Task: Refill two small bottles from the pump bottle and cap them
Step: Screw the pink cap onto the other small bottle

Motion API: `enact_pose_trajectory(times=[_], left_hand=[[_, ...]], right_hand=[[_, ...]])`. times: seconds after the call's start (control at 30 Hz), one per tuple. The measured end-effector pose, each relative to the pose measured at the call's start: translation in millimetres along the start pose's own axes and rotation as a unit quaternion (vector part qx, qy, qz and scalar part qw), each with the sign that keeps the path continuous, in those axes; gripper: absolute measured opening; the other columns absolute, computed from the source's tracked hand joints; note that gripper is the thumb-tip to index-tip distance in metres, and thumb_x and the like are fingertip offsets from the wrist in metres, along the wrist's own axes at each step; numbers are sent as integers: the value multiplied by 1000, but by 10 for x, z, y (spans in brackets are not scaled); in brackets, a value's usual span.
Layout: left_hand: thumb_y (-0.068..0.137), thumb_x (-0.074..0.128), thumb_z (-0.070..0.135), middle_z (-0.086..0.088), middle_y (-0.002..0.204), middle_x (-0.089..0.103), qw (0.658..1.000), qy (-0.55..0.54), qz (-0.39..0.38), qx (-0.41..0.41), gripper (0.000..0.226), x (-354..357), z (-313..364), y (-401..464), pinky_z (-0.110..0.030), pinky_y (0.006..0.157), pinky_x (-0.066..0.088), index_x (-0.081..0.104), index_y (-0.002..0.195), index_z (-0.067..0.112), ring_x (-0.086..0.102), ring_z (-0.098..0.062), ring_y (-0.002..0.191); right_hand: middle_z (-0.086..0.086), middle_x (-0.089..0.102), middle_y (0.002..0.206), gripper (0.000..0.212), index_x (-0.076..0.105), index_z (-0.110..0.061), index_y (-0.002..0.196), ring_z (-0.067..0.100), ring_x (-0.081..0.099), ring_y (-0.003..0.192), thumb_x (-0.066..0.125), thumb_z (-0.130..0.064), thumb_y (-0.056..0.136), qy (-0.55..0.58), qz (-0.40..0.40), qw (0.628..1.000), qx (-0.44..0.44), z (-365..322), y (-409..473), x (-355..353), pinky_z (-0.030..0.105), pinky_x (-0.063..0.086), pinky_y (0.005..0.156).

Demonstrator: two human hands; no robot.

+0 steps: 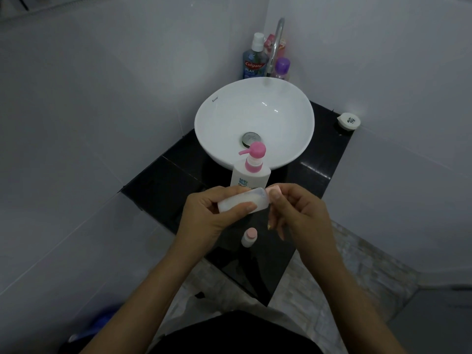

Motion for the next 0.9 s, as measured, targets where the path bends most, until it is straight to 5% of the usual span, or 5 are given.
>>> enact_pose_trajectory(times=[0.27,0.4,0.6,0.77,0.9], left_hand=[[66,80,29,10,96,73,983,164,-59,-55,34,-242,-301,42,-18,72,53,70,98,29,67,-3,88],[64,84,23,8,94,67,965,252,-32,-67,33,-333,-674,57,-16,74,51,72,95,27,61,-2,85],[64,85,20,4,92,68,949,300,-38,-90,33,-341,-1215,45,-23,80,52,71,94,23,63,-9,88],[63,84,9,0,96,67,938,327,-43,-109,40,-380,-1424,54,-26,84,52,71,100,19,63,-13,90],[61,85,7,-4,102,68,935,328,-40,-133,46,-464,-1477,44,-28,87,51,71,104,14,63,-17,94]], right_hand=[[-11,60,92,26,66,-13,110,-6,55,80,67,-18,85,-272,-63,947,-157,121,109,92,4,43,74],[2,66,114,35,62,-14,122,13,59,104,61,-25,89,-390,-133,895,-173,383,184,255,24,47,89],[11,63,109,28,62,-8,114,27,57,100,51,-22,92,-513,-217,809,-187,794,263,501,34,44,78],[15,64,101,24,62,-3,105,30,56,95,47,-18,92,-546,-250,778,-183,1053,311,599,35,39,72],[18,67,82,13,66,0,87,34,62,77,68,-7,77,-538,-252,781,-195,1138,314,620,34,43,60]])
Point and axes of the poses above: each hand's wrist, its own y-axis towards the middle knuckle, its own x-axis out of the palm, z = x × y, the point moved 1 cm from there along y, towards the middle knuckle
